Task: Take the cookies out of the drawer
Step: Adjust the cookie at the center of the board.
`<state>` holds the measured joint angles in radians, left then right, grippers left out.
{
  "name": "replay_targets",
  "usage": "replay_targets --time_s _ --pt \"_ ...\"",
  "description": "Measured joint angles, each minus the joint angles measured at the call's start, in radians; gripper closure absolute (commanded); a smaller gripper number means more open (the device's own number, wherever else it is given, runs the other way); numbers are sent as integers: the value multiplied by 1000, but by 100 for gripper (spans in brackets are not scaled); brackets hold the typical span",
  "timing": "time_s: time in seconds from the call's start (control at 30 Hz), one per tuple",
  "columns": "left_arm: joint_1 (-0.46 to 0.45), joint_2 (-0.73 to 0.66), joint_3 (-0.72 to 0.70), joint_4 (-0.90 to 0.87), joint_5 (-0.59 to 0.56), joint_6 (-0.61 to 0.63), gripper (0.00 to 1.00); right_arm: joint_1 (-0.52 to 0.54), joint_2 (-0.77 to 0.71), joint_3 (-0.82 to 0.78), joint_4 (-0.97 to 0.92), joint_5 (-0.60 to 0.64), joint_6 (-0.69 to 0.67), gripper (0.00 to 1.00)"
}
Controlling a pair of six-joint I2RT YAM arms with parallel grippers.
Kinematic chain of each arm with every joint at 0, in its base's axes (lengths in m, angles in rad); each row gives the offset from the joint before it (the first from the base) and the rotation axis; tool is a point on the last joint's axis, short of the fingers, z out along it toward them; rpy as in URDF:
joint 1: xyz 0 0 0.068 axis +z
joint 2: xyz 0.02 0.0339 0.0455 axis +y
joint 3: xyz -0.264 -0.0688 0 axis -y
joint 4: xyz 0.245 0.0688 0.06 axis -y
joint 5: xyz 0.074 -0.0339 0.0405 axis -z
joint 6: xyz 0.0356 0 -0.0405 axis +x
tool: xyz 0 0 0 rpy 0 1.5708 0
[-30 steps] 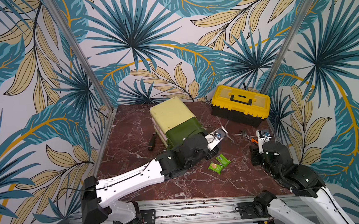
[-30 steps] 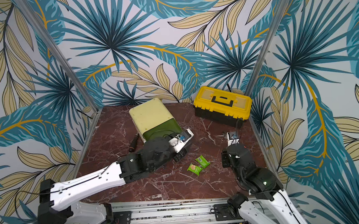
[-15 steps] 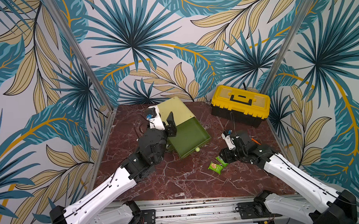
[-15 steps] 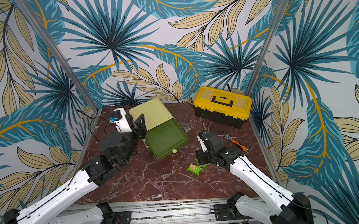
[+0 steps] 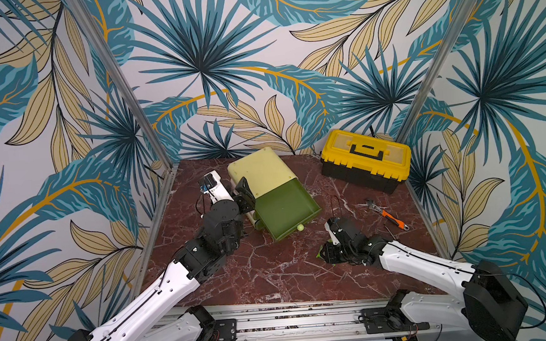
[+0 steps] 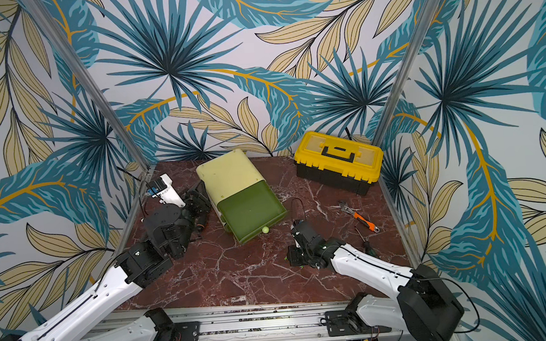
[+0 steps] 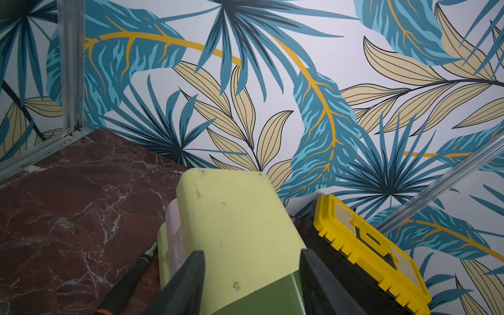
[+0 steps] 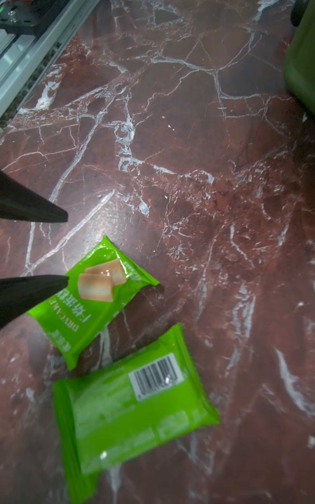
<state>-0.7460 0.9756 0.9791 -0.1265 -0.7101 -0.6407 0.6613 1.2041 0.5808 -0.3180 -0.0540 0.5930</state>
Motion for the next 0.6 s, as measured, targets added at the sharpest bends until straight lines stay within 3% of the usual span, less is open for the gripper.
replay_targets --time_s 0.23,0.6 --pt "14 3 -2 -7 17 -43 40 12 35 -36 122 6 95 71" --pt "21 12 -2 -24 39 -68 40 12 80 -43 165 2 117 74"
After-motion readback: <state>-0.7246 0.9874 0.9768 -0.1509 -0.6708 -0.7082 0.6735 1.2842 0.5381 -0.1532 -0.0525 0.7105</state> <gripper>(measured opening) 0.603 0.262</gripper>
